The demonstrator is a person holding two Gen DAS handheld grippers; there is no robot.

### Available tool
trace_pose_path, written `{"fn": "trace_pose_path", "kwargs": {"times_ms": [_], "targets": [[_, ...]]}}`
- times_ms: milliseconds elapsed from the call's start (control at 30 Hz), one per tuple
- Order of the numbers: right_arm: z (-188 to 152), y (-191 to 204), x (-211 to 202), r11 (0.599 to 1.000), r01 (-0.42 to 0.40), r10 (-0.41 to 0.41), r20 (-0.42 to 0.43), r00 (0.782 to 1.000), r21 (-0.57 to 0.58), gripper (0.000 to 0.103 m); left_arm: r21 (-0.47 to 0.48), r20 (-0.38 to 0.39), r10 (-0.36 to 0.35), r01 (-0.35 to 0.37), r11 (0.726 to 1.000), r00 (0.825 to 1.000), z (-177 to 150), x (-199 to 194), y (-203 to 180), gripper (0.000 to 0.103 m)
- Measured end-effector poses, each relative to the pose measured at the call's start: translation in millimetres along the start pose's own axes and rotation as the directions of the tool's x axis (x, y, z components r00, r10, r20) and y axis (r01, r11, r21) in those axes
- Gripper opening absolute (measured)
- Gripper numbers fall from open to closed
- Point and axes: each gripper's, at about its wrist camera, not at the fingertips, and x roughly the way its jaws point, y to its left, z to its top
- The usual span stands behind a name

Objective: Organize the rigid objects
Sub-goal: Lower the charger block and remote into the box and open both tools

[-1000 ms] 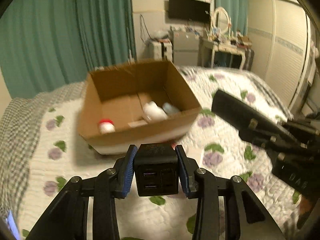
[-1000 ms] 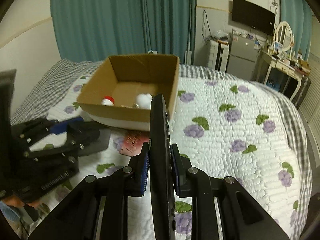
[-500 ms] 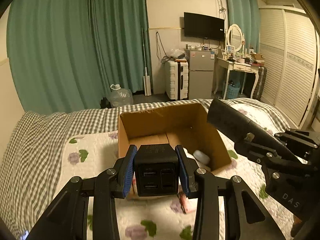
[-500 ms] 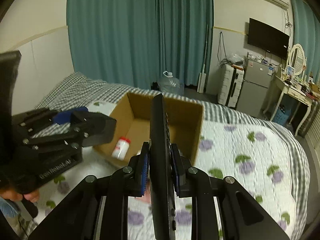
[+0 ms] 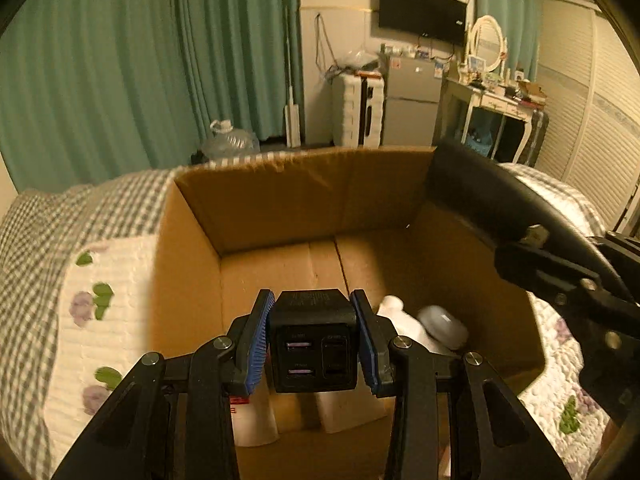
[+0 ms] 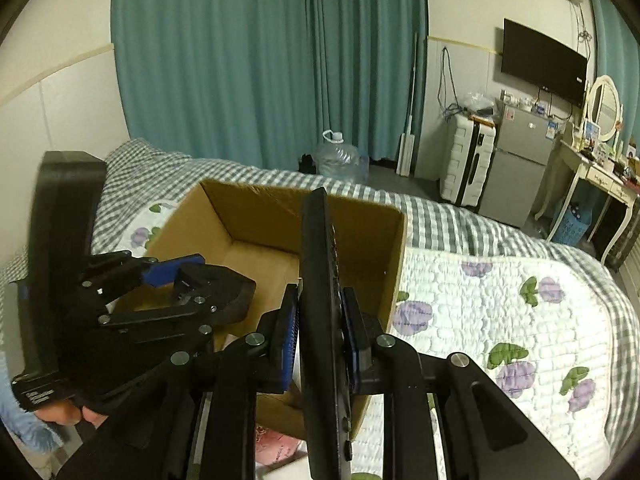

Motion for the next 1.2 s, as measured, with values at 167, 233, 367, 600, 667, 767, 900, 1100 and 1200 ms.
{"fn": "trace_pose_path", "kwargs": {"times_ms": [167, 233, 367, 600, 667, 767, 900, 1100, 1200], "targets": [[-3, -4, 7, 1.0, -0.011, 0.011, -0.014, 1.0, 0.0, 0.019, -0.001, -0.041, -0.008, 0.008, 1.0, 0.999, -8, 15, -5, 0.041], [-4, -5, 7, 1.0, -0.02, 0.02, -0.014, 1.0, -0.003, 0.019, -0.006, -0.029, -0.005, 0.005, 1.0, 1.0, -10, 14, -8, 0.043], [-2, -5, 10, 0.999, -0.054, 0.054, -0.011, 0.998, -0.004, 0.019, 0.002, 0.044, 0.045, -0.045, 0.999, 0.998, -4, -6, -5, 0.06], [11, 1, 39, 0.99, -0.132, 0.131, -0.036, 0.991, -0.051, 0.019, -0.023, 0.076, 0.098, -0.097, 0.995, 0.992, -6, -32, 17, 0.067], [15, 5, 50, 0.987, -0.148, 0.145, -0.046, 0.988, -0.068, 0.019, -0.035, 0.077, 0.108, -0.105, 0.994, 0.991, -7, -34, 21, 0.067], [16, 12, 57, 0.985, -0.146, 0.143, -0.041, 0.989, -0.089, 0.02, -0.045, 0.076, 0.115, -0.112, 0.993, 0.99, -9, -34, 26, 0.068], [12, 10, 48, 0.989, -0.133, 0.132, -0.018, 0.991, -0.072, 0.041, -0.035, 0.084, 0.141, -0.138, 0.99, 0.986, -14, -41, 24, 0.068], [0, 9, -13, 0.996, -0.048, 0.053, 0.057, 0.997, -0.076, 0.064, -0.085, 0.123, 0.118, -0.108, 0.99, 0.985, -20, -80, 31, 0.068], [-8, 10, -51, 0.997, -0.017, 0.024, 0.093, 0.995, -0.075, 0.07, -0.091, 0.164, 0.124, -0.11, 0.99, 0.979, -23, -109, 30, 0.068]]}}
